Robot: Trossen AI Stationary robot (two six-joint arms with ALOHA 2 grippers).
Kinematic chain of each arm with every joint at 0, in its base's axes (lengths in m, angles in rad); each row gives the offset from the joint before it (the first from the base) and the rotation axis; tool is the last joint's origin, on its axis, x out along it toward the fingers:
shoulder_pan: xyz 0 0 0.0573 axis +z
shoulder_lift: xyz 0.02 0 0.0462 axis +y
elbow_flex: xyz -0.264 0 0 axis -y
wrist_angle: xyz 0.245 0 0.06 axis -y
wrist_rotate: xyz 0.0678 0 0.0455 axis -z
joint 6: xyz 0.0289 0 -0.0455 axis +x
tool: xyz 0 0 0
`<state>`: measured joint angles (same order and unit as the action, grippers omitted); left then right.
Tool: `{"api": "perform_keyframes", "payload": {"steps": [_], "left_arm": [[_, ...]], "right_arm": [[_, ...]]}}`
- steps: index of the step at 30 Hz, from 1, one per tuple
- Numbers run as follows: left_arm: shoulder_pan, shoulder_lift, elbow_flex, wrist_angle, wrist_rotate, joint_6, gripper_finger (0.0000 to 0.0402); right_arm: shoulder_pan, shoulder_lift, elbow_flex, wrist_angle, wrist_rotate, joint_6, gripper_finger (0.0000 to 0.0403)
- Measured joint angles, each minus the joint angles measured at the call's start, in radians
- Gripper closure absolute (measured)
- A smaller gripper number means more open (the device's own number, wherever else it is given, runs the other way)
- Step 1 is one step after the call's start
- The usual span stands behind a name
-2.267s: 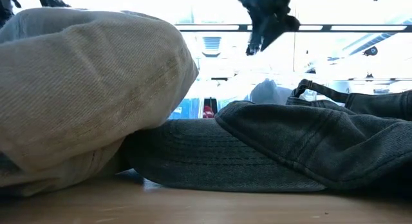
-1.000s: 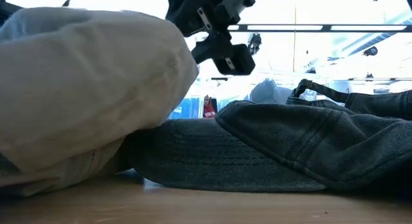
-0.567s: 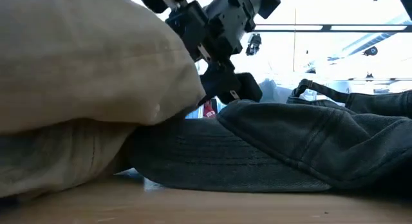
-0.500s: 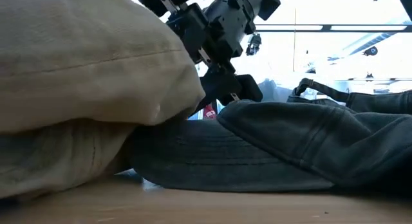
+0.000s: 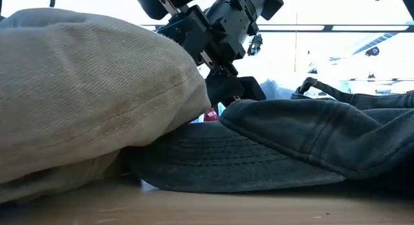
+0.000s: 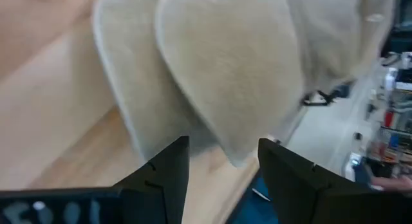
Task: Pick & Place hat
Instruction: Put the right brown cap into the right transparent bin
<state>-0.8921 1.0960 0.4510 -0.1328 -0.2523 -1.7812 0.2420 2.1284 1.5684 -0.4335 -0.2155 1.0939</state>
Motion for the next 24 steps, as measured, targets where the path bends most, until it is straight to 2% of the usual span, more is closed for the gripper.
{"api": "perform_keyframes", "payload": {"steps": [8, 13, 16, 21, 24], "left_arm": [[0.019, 0.085, -0.015, 0.226, -0.198, 0.056, 0.0223], [0.046, 0.100, -0.010, 0.345, -0.214, 0.168, 0.0234], [0.056, 0.095, 0.002, 0.359, -0.217, 0.246, 0.0268], [0.068, 0.094, 0.036, 0.359, -0.220, 0.371, 0.0371], [0.083, 0.087, 0.057, 0.338, -0.231, 0.421, 0.0389]], "right_arm": [[0.000, 0.001, -0.001, 0.006, 0.005, -0.002, 0.0234], [0.000, 0.002, -0.002, 0.041, 0.019, -0.005, 0.0234], [0.001, 0.003, -0.001, 0.075, 0.063, -0.005, 0.0234], [-0.007, -0.008, 0.021, 0.073, 0.124, -0.025, 0.0234], [-0.011, -0.046, 0.025, 0.064, 0.138, -0.050, 0.0234]]}}
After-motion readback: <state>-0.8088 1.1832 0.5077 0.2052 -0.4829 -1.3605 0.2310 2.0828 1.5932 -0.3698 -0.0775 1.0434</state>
